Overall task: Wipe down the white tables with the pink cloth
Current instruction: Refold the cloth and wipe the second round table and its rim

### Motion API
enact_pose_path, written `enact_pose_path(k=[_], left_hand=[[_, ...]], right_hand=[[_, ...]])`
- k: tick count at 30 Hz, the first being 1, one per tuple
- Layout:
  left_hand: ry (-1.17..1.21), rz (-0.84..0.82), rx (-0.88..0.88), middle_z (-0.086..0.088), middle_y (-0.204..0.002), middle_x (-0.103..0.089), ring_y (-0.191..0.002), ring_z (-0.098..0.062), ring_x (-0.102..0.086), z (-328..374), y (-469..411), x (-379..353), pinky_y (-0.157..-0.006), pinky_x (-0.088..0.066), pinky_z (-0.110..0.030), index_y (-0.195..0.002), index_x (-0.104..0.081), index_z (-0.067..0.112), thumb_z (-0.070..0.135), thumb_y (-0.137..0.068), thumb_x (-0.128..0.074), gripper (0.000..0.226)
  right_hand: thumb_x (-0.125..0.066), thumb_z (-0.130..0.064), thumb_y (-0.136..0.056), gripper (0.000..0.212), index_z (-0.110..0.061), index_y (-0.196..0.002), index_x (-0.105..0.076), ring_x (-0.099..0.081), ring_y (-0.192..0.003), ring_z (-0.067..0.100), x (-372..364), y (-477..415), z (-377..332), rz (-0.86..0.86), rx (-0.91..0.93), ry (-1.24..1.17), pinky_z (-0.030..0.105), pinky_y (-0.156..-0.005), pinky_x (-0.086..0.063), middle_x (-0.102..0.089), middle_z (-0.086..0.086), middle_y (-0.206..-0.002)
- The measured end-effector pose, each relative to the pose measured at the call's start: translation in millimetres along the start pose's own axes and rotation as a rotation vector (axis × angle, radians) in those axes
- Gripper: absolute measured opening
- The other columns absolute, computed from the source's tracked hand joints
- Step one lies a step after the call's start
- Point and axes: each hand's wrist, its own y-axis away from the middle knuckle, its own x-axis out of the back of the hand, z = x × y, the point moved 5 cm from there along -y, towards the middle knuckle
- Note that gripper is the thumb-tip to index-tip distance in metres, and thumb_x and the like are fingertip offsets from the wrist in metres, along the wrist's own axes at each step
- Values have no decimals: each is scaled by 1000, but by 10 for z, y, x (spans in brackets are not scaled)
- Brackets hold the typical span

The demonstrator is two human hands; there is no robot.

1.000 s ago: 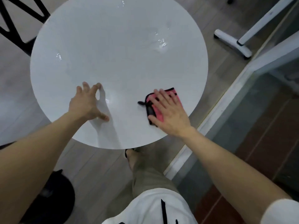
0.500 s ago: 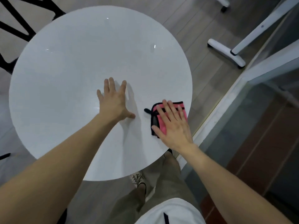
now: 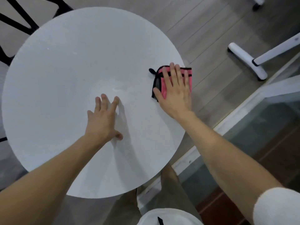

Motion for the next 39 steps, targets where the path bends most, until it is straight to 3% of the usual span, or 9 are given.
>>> enact_pose_path(k=[4,6,13,16,21,26,30,35,39], left_hand=[[-22,-1,3,-17,-180,7,-169,-41,3,-3,-11,17,-122,-38,-67,-169,1,31,57,-53,-107,160],[-22,1,4,-16,-180,8,-169,-41,4,-12,-14,1,-123,-38,-67,-169,2,32,58,-53,-106,161],[9,13,16,-14,-180,9,-170,-38,7,-34,-39,-36,-126,-32,-67,-167,1,36,55,-50,-108,161],[-4,7,17,-13,-180,11,-169,-38,8,-40,-37,-39,-127,-31,-67,-168,3,35,56,-53,-107,161],[-20,-12,13,-16,-180,11,-169,-39,8,-17,3,21,-126,-32,-68,-170,4,31,55,-58,-105,158],[1,15,9,-17,-180,11,-169,-40,8,-27,-9,7,-125,-32,-69,-170,4,32,55,-57,-106,159],[36,18,15,-16,-180,13,-169,-39,10,-37,-37,-51,-126,-28,-73,-170,4,33,50,-55,-107,161],[81,-5,51,-13,-180,19,-169,-38,16,-46,-95,-104,-128,-22,-73,-169,6,34,45,-55,-109,162],[95,-24,83,-9,-180,21,-169,-34,18,-70,-95,-137,-130,-20,-70,-170,7,35,43,-54,-109,164]], right_hand=[[-40,-67,-109,84,-21,-174,-16,-1,-170,24,-48,1021,-17,-111,117,-18,57,-136,-10,-3,5,-183],[-41,-69,-108,83,-24,-174,-17,-2,-169,22,-26,993,84,-140,188,-8,56,-136,-10,-4,2,-183],[-28,-74,-104,86,-24,-173,-19,-5,-169,25,8,-1252,145,-115,44,-20,51,-136,-3,-9,6,-182],[-24,-73,-104,86,-23,-174,-16,-5,-169,26,-39,-1512,-28,-106,53,11,50,-137,-2,-8,7,-183],[-34,-64,-110,80,-16,-173,-21,-7,-169,27,27,-319,-95,-80,153,10,53,-136,-7,-11,10,-182],[-35,-68,-109,84,-24,-175,-8,1,-170,23,-59,835,-92,-207,294,34,53,-137,-5,2,1,-183],[-31,-74,-109,82,-31,-175,-7,6,-169,15,-65,11,73,-238,459,89,50,-135,-4,7,-5,-183],[-24,-75,-107,82,-31,-174,-5,11,-168,15,-88,-1447,-142,-227,354,75,51,-136,1,6,-2,-183],[-27,-68,-108,84,-19,-174,-11,4,-169,27,-142,-1658,-444,-187,330,77,56,-135,-3,-1,10,-183]])
